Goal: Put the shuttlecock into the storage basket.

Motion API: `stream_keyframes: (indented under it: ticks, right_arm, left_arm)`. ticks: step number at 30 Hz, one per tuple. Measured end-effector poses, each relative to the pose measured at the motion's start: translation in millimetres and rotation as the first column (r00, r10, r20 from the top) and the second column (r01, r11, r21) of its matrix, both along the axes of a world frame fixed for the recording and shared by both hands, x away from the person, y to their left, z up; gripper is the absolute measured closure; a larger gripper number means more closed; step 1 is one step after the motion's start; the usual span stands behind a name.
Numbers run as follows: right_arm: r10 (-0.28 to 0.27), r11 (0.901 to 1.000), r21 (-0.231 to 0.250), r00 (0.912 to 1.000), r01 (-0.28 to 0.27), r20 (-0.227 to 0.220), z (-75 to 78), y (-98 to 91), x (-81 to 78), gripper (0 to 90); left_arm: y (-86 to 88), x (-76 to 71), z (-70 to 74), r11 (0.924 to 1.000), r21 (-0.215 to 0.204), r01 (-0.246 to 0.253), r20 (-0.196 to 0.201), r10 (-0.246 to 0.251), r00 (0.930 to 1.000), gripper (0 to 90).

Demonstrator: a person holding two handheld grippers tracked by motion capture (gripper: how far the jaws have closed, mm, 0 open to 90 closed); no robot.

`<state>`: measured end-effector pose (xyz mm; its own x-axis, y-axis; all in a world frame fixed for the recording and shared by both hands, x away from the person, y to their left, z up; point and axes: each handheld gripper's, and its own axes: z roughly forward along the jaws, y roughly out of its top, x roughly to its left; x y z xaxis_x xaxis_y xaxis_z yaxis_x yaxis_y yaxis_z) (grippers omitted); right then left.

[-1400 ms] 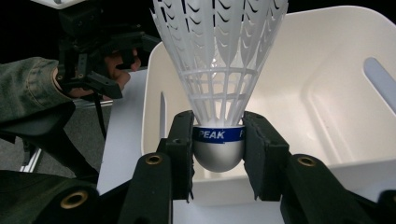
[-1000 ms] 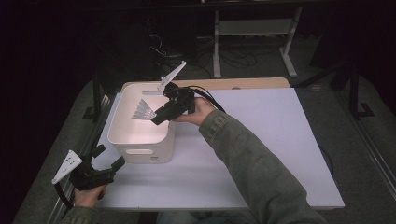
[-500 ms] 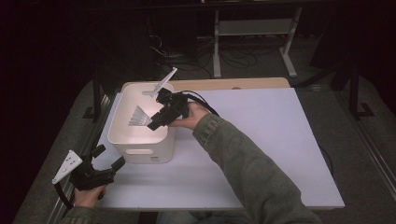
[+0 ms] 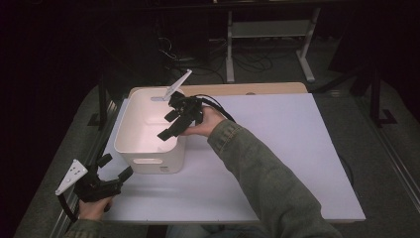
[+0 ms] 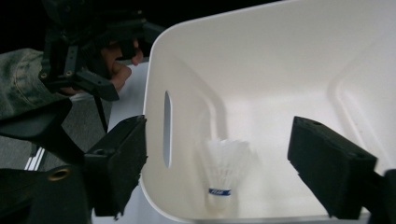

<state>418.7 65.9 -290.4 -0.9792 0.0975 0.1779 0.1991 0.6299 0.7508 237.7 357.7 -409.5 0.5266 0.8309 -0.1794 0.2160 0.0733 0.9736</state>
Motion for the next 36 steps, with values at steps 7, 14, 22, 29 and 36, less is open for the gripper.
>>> stream_keyframes:
  ticks: [7,14,22,29,36]
  right_arm:
    - [-0.026,0.9988,0.042,0.9992,0.024,0.029,8.0,-10.6,-0.1,4.9]
    - [-0.055,0.9957,0.076,0.9976,0.052,0.041,10.6,-24.1,0.6,0.0]
    - [-0.083,0.9902,0.114,0.9965,0.081,0.014,10.2,-44.6,1.2,0.0]
    - [-0.1,0.9862,0.134,0.9949,0.097,0.013,7.6,-59.5,-1.0,0.0]
    - [-0.131,0.9749,0.183,0.9912,0.127,0.015,2.5,-77.6,-6.3,0.0]
  left_arm:
    - [0.0,-0.5,0.0,1.0,0.0,0.0,0.002,0.0,1.0,0.0]
    - [0.2,-0.3,-0.1,1.0,0.0,-0.002,0.0,0.002,1.0,0.0]
    - [-1.4,0.4,-0.2,1.0,-0.008,0.003,-0.001,-0.003,1.0,0.0]
    - [-1.0,1.3,-0.3,0.9999,0.014,0.006,-0.001,-0.006,1.0,0.0]
    - [-2.0,1.6,0.0,1.0,-0.001,0.005,0.003,-0.005,1.0,0.0]
